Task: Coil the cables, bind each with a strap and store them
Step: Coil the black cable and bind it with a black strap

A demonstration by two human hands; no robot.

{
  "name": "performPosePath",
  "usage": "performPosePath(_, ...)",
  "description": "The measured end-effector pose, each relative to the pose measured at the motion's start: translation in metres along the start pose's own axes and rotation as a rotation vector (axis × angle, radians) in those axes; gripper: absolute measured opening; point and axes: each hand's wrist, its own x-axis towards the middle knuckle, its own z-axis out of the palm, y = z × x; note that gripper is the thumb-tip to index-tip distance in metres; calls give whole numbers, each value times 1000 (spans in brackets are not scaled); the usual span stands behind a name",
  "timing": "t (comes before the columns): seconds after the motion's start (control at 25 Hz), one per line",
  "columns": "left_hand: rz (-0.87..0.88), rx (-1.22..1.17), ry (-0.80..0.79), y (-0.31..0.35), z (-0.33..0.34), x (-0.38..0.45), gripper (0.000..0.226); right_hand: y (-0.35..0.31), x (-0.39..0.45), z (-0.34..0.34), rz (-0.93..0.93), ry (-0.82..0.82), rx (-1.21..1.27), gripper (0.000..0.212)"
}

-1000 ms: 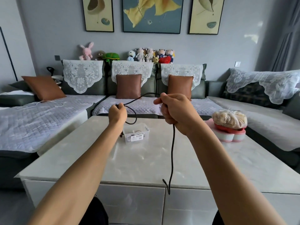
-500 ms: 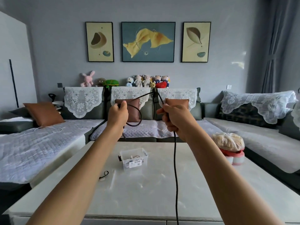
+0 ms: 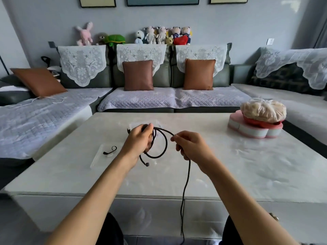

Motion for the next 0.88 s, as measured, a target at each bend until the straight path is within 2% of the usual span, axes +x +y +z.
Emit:
performPosePath(0.2,-31,65,17,-56,24,30,36,45,43,8,-45,94,-50,16)
performPosePath(0.28,-60,24,15,-75,31,40,34,62,59,9,-21,79,-64,23)
performPosePath(0.4,-274,-316,-103,-97,35,53,34,94,86,14,4,-30,-103,39)
performPosePath(0.48,-450,-598,-213,-100,34,57,31,107,98,18,3,-117,-64,33)
performPosePath(0.6,-537,-779,-266,-102,30,60,27,113,107,22,-4,-249,12,21)
performPosePath(0.76,-587,-728,-247,-109,27,68,26,124,116,34,-50,-183,-20,22)
performPosePath(0.88,-539,-451,-120,-115,32,69,30,131,117,35,-33,-156,-30,24)
